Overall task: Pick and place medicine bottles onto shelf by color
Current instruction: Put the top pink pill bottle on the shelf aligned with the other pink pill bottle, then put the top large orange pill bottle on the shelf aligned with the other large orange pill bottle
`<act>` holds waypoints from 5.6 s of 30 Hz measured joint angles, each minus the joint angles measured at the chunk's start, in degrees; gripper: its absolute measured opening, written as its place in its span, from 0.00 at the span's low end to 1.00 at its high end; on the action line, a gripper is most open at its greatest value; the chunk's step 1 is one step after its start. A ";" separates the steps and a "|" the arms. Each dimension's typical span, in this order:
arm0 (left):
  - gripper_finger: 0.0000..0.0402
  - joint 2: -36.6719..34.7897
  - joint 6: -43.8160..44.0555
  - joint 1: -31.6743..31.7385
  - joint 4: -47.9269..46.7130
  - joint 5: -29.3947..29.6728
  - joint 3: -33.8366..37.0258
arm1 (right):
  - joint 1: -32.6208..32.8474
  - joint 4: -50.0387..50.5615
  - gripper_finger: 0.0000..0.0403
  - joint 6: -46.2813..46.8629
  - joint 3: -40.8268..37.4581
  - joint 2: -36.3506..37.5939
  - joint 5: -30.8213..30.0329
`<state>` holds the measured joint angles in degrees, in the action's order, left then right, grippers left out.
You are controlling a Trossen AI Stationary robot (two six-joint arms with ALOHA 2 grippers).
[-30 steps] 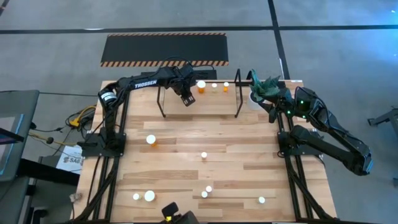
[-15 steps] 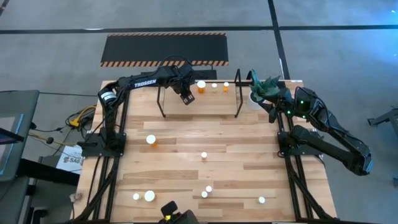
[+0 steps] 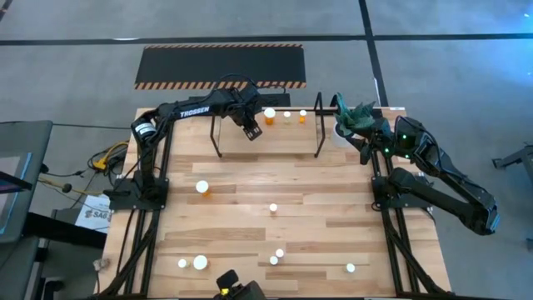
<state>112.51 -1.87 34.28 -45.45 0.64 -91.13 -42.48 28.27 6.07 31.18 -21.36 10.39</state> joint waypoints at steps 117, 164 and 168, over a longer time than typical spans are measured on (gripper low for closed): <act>0.50 -29.66 85.71 -41.13 -8.85 11.85 44.78 | 0.00 0.02 0.56 0.00 0.00 0.02 0.00; 0.46 -12.82 13.84 -16.73 -0.20 4.80 9.49 | 0.00 0.01 0.56 0.00 0.00 0.01 0.00; 0.46 -8.42 8.09 -15.51 -0.73 2.92 5.10 | 0.02 0.02 0.56 0.00 0.00 0.00 0.00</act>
<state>104.09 6.22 18.77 -46.18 3.56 -86.03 -42.46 28.29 6.07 31.18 -21.36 10.39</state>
